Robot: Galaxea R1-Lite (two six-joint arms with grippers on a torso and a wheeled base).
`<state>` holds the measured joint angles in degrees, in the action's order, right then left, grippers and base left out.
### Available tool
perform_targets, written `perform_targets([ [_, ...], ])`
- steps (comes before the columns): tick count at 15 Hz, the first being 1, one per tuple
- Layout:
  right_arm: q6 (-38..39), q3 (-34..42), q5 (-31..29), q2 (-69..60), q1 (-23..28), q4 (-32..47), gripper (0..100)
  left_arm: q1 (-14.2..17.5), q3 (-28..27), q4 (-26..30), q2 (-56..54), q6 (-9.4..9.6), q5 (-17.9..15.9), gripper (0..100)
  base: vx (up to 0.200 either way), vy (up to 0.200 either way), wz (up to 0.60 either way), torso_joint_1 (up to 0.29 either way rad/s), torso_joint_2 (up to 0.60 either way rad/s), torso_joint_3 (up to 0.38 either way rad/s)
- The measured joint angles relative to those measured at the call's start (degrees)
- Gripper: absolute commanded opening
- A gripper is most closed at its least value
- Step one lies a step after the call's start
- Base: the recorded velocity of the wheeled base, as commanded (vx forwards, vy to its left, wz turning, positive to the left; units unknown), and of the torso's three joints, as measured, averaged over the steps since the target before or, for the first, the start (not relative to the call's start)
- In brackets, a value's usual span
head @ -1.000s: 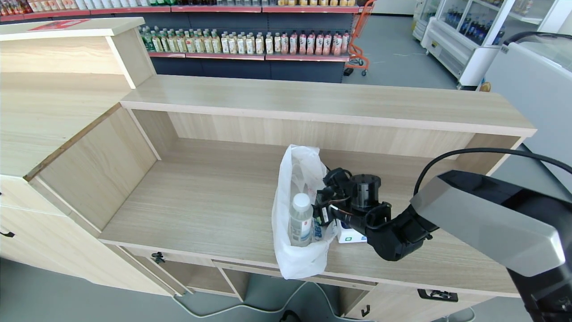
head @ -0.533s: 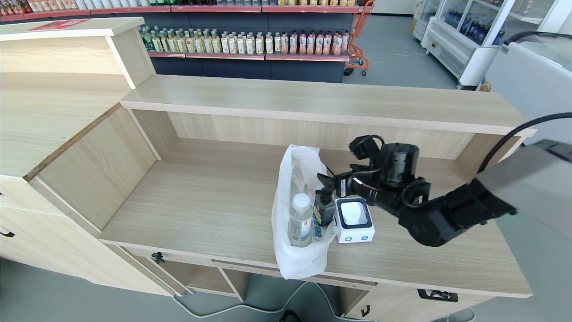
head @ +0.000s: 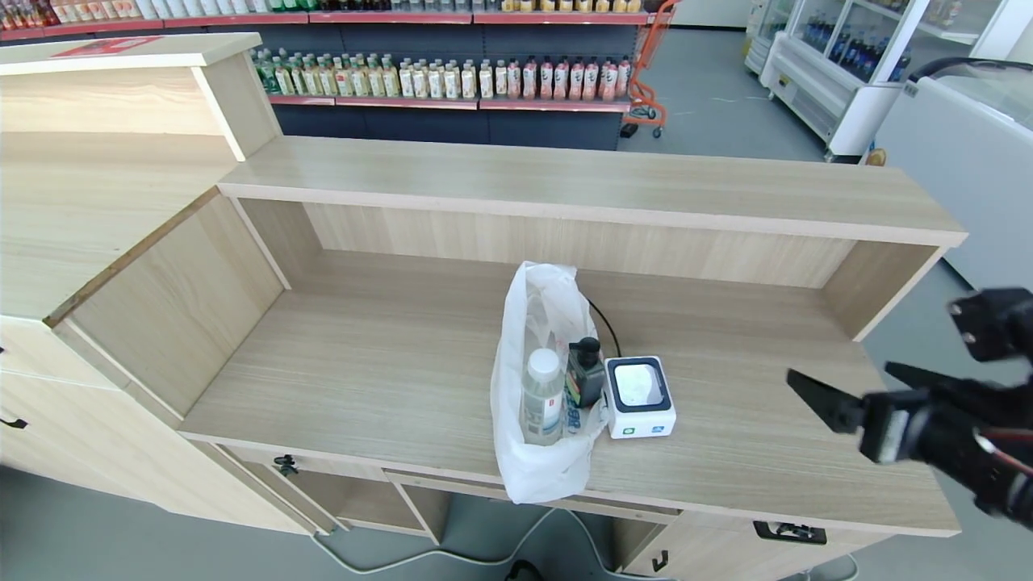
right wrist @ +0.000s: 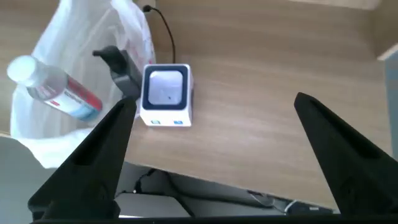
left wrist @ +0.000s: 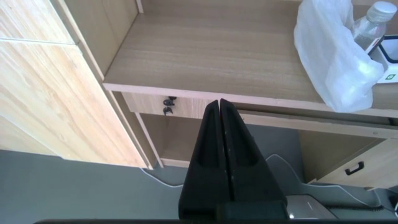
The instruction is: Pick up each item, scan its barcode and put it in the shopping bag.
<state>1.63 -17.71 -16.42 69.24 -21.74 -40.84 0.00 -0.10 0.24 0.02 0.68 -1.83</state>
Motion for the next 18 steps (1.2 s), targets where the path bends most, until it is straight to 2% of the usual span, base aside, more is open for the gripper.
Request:
perform_targets([
  [3, -0.4, 12.1, -2.4, -19.7, 1.1, 10.2, 100, 0.0, 0.0, 0.0, 0.0, 0.0, 0.0, 0, 0.0, 0.0, 0.0, 0.0, 0.0, 0.0],
  [6, -2.0, 16.1, -2.0, -36.4, 3.0, 20.6, 100, 0.0, 0.0, 0.0, 0.0, 0.02, 0.0, 0, 0.0, 0.0, 0.0, 0.0, 0.0, 0.0],
  [9, -2.8, 17.3, 9.0, -48.5, 12.4, 29.6, 100, 0.0, 0.0, 0.0, 0.0, 0.0, 0.0, 0, 0.0, 0.0, 0.0, 0.0, 0.0, 0.0],
  [12, -2.7, 17.6, 13.5, -59.2, 17.5, 40.0, 100, 0.0, 0.0, 0.0, 0.0, 0.02, 0.0, 0, 0.0, 0.0, 0.0, 0.0, 0.0, 0.0],
  [18, -2.6, 17.7, 13.9, -65.0, 19.6, 40.6, 100, 0.0, 0.0, 0.0, 0.0, 0.02, 0.0, 0, 0.0, 0.0, 0.0, 0.0, 0.0, 0.0],
])
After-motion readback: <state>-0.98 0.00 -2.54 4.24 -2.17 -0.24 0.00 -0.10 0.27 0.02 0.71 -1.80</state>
